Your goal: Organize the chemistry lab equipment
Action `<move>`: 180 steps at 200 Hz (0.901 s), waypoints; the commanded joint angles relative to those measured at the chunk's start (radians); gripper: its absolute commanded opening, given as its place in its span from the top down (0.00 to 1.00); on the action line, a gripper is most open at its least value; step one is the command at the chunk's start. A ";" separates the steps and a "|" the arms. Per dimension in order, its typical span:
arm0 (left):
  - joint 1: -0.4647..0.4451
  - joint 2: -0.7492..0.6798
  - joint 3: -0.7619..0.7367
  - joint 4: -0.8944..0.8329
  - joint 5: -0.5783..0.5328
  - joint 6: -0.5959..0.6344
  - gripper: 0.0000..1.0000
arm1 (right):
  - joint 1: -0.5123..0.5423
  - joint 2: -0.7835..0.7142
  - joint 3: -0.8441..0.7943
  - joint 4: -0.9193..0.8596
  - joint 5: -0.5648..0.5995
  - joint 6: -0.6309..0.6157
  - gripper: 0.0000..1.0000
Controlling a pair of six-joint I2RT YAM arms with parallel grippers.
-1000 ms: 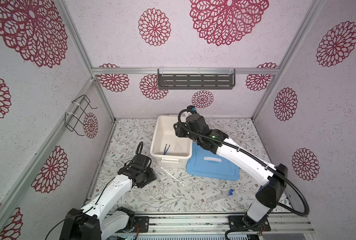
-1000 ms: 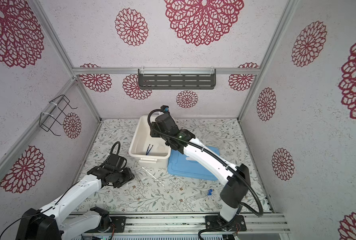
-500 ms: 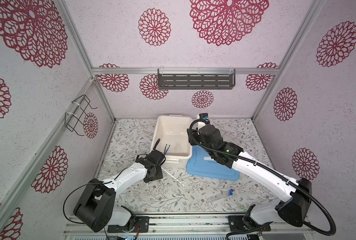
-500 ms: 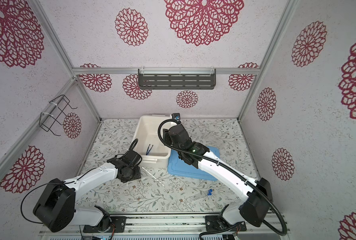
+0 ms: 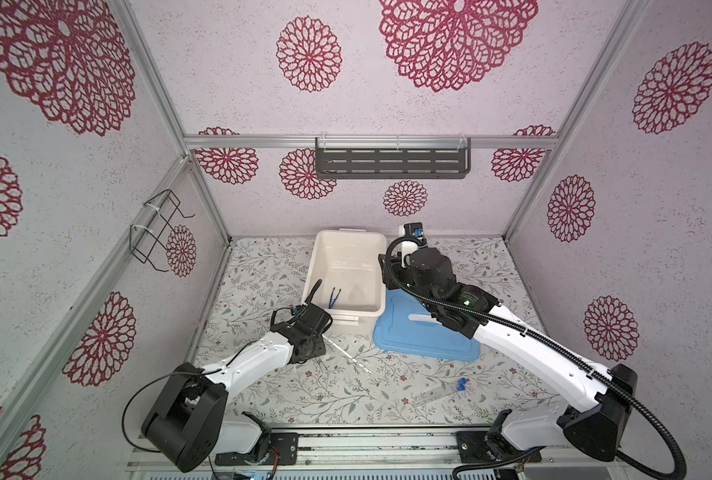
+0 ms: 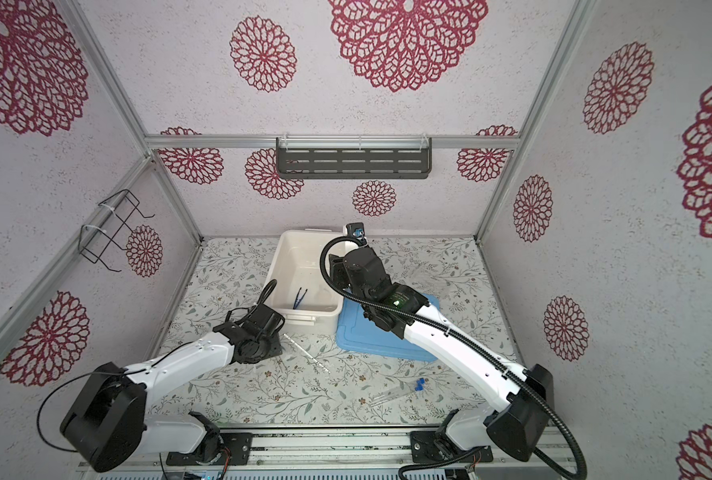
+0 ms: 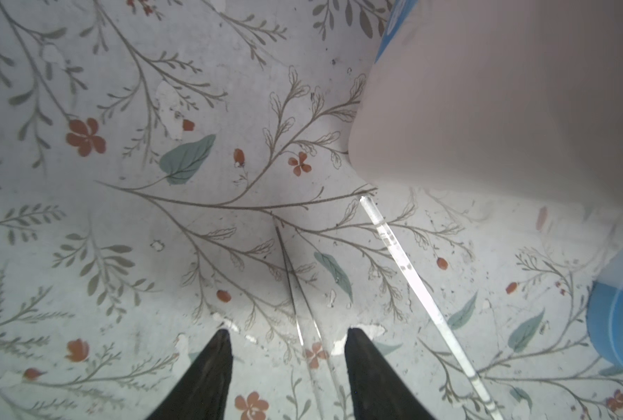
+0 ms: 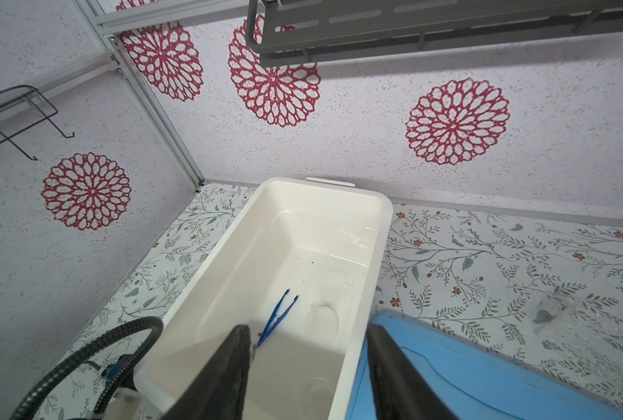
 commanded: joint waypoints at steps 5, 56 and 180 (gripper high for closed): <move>-0.009 -0.192 -0.024 0.060 -0.053 -0.017 0.39 | 0.001 0.028 0.112 -0.110 -0.124 -0.095 0.46; 0.142 -0.475 -0.016 -0.079 -0.019 -0.060 0.32 | 0.218 0.175 0.219 -0.322 -0.243 -0.266 0.47; 0.832 -0.299 0.109 -0.134 0.412 0.176 0.22 | 0.397 0.735 0.459 -0.483 -0.349 -0.265 0.46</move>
